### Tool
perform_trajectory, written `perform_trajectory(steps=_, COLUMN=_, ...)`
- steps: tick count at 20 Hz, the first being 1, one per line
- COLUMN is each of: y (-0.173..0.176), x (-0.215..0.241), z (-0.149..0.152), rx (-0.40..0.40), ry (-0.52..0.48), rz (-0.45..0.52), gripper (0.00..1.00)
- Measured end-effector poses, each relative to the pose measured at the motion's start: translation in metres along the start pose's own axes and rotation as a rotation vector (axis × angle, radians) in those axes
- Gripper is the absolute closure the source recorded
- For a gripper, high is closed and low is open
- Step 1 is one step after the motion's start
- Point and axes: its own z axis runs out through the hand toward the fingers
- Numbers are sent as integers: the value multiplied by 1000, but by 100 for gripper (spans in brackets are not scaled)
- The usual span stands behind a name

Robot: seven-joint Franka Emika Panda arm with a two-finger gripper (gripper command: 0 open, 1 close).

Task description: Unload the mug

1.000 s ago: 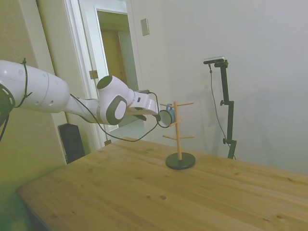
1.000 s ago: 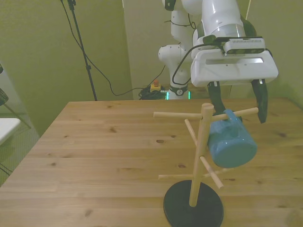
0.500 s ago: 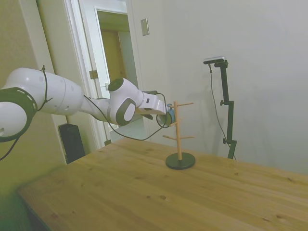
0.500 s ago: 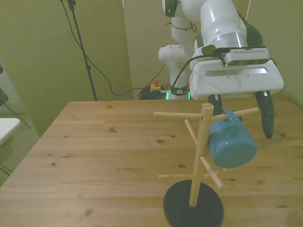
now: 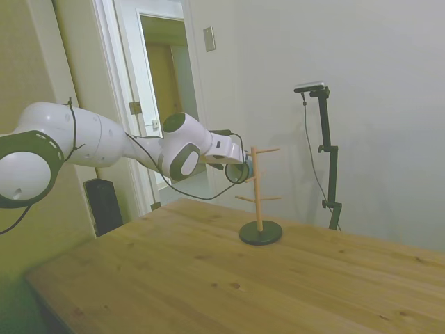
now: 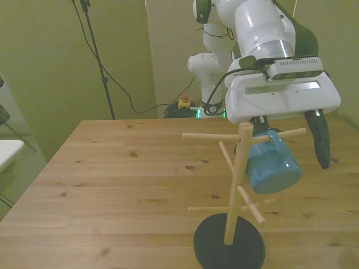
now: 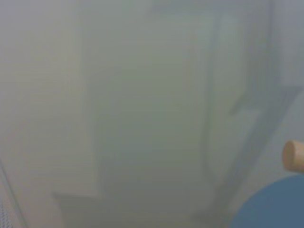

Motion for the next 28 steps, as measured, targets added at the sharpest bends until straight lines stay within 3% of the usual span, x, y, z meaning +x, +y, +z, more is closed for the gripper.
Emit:
perform_trajectory(steps=20, y=0, x=0, z=0, rx=6, ry=-14, rz=-23, gripper=100)
perform_trajectory(steps=28, y=-5, x=0, z=-11, rx=57, ry=-18, rz=-35, gripper=100)
